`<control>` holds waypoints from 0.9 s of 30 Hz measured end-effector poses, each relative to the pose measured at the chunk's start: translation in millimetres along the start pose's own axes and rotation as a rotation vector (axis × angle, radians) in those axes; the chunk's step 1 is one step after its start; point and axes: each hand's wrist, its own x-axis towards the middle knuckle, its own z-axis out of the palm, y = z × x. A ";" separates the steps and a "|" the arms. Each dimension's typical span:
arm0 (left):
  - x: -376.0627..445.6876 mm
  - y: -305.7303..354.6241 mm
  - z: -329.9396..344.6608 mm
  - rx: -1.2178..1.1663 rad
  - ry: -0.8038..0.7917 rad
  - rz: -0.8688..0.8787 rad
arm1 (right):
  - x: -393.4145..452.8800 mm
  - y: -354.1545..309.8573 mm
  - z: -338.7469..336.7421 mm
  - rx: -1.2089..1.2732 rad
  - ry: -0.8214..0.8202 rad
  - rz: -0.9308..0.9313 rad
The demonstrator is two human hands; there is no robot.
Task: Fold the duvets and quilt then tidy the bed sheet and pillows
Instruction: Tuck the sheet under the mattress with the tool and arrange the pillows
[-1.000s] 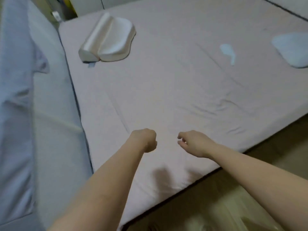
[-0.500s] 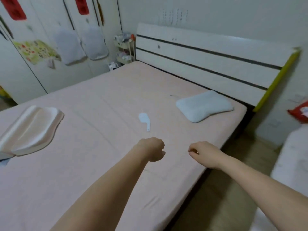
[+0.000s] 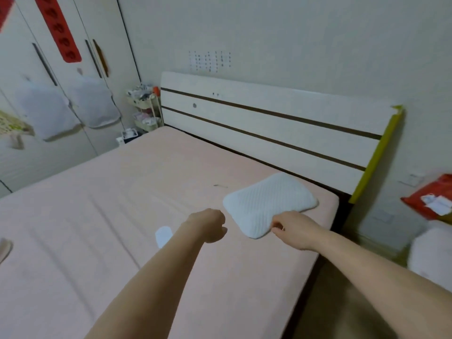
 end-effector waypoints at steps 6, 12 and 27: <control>93.5 27.0 -59.1 -0.004 0.045 -0.037 | 76.7 71.2 -50.3 -0.048 0.020 0.001; 193.5 73.9 -70.6 -0.090 0.056 -0.168 | 201.1 155.4 -60.9 -0.124 -0.028 -0.120; 261.1 17.9 -29.4 -0.288 -0.137 -0.763 | 388.2 131.3 -10.6 -0.161 -0.255 -0.521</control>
